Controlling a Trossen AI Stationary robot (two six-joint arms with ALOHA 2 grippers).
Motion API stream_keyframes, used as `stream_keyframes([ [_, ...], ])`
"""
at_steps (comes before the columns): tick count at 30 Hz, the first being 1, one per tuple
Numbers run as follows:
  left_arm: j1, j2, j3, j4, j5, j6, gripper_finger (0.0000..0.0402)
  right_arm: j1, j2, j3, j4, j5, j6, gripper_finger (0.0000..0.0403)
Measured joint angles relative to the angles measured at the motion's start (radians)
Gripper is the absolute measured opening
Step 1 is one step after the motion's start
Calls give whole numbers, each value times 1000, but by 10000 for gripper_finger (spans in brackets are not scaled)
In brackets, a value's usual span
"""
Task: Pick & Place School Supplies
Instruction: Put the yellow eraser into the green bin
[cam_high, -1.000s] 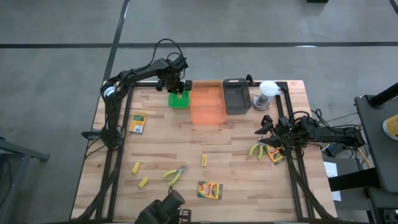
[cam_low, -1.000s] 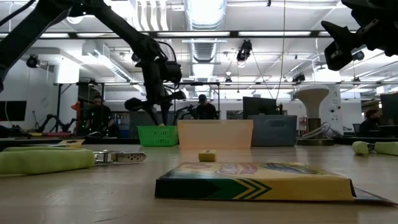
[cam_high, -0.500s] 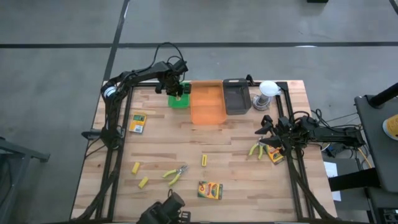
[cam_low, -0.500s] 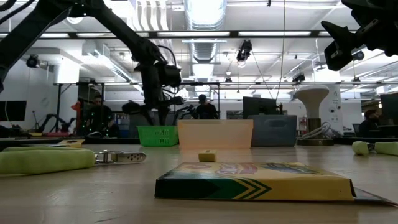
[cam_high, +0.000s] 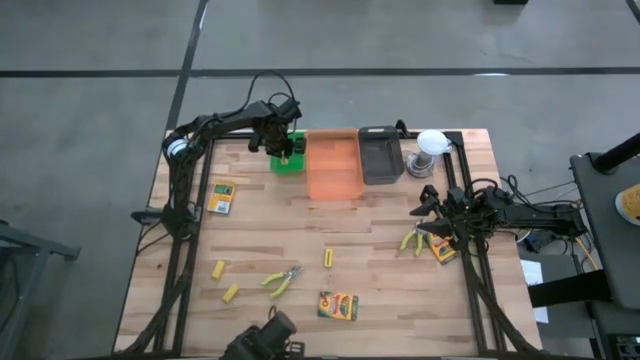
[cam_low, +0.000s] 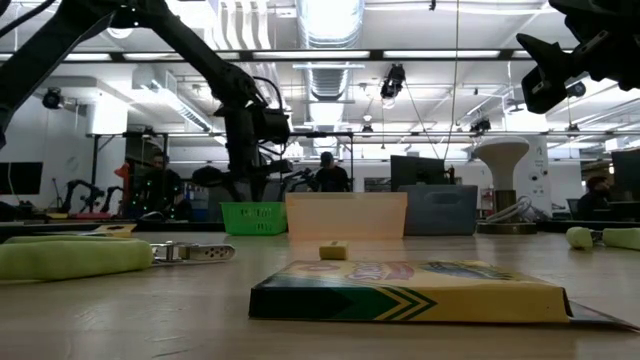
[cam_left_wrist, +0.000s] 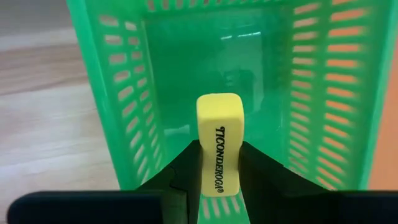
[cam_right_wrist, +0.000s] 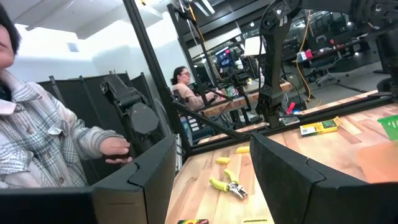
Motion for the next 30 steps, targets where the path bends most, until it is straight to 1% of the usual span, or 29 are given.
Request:
stream_keyframes([
  [8, 0, 0, -35, 9, 12, -1, 92, 0, 0, 0, 0, 0, 0, 201],
  [30, 0, 0, -36, 14, 34, -20, 93, 0, 0, 0, 0, 0, 0, 201],
])
